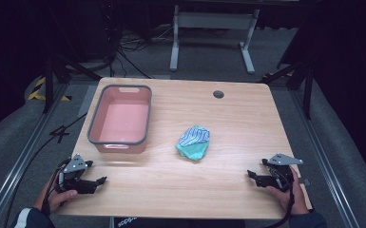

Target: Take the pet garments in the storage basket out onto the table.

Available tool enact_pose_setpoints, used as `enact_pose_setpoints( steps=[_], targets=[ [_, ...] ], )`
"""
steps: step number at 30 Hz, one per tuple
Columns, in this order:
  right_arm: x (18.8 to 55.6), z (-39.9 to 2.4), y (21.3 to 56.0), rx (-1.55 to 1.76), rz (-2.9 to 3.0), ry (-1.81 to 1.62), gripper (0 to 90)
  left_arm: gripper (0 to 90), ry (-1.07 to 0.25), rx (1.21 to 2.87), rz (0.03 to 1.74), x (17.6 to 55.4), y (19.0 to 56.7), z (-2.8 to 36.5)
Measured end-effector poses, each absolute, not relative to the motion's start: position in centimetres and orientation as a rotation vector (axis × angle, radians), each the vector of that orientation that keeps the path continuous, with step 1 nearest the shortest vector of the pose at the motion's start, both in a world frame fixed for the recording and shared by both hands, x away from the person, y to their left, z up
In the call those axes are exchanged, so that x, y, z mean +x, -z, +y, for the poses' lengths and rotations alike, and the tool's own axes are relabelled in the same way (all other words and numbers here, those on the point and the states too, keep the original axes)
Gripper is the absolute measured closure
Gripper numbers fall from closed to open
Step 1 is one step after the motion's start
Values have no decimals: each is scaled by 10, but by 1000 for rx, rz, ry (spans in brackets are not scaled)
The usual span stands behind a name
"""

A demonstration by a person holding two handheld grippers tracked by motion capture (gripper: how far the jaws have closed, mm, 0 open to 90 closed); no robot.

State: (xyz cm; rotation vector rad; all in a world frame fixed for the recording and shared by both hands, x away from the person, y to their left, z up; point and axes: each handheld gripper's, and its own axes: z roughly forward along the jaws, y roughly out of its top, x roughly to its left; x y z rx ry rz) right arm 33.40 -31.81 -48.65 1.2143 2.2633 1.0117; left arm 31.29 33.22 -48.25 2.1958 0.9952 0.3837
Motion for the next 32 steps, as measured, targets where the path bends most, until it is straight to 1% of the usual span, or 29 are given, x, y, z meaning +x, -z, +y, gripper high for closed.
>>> enact_pose_setpoints(
  steps=[32],
  targets=[
    [334, -318, 486, 1212, 2262, -1008, 202, 140, -385, 2209, 988, 314, 482, 333]
  ],
)
